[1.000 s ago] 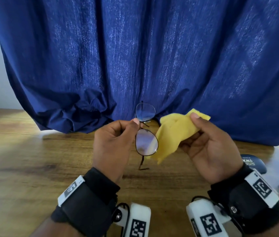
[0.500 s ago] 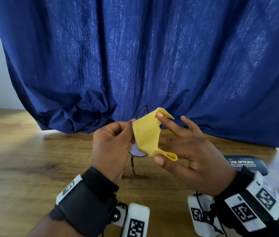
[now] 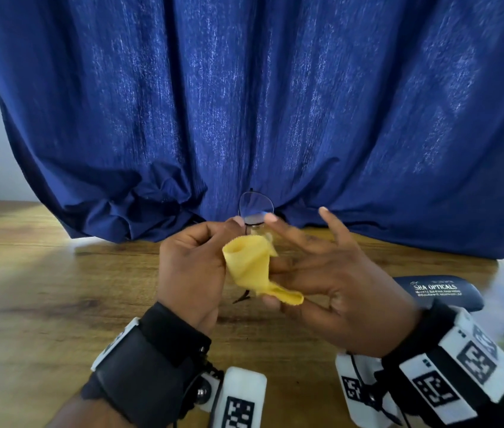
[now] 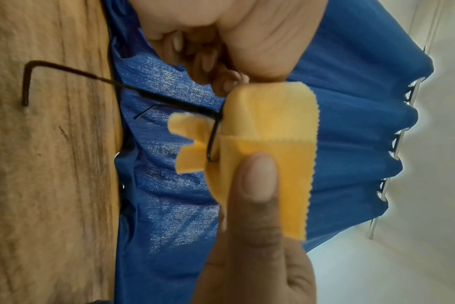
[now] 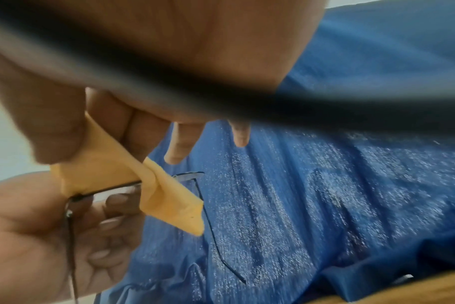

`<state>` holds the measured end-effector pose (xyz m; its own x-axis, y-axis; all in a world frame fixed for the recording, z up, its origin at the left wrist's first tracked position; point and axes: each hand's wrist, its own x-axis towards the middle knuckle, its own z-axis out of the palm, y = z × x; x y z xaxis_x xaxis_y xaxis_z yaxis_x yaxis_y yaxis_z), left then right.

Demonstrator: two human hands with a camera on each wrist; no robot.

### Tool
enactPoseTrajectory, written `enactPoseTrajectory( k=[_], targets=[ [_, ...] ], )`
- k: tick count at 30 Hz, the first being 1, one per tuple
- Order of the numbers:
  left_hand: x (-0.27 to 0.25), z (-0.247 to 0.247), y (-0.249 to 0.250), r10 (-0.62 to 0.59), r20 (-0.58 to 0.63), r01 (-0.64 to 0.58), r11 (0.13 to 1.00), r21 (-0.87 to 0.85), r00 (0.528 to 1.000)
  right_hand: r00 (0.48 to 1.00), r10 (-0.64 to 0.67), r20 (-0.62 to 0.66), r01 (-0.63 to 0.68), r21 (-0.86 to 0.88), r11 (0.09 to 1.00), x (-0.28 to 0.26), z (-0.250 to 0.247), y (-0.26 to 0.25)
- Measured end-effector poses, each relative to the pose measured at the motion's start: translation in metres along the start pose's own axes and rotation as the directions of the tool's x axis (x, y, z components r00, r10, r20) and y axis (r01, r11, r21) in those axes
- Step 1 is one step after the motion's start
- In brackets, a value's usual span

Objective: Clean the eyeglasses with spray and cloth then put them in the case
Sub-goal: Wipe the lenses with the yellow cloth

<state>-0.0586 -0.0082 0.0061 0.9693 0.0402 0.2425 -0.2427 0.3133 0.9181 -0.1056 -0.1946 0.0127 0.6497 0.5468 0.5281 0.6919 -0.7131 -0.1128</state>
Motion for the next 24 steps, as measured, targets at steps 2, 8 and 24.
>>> enactPoseTrajectory(
  k=[2,8,24],
  targets=[
    [0.001,0.0,-0.001,0.008,-0.022,-0.008,1.0,-0.007,1.0,0.997,0.037,-0.064,-0.041,-0.062,0.997,0.001,0.001,0.005],
    [0.001,0.001,-0.004,0.0,-0.052,0.0,1.0,-0.001,0.999,0.996,0.061,-0.068,-0.042,0.256,0.966,-0.002,0.0,-0.001],
    [-0.001,0.004,-0.016,-0.056,0.026,0.055,0.998,0.037,0.998,0.617,0.783,-0.079,-0.489,0.741,0.46,0.004,0.003,0.023]
  ],
)
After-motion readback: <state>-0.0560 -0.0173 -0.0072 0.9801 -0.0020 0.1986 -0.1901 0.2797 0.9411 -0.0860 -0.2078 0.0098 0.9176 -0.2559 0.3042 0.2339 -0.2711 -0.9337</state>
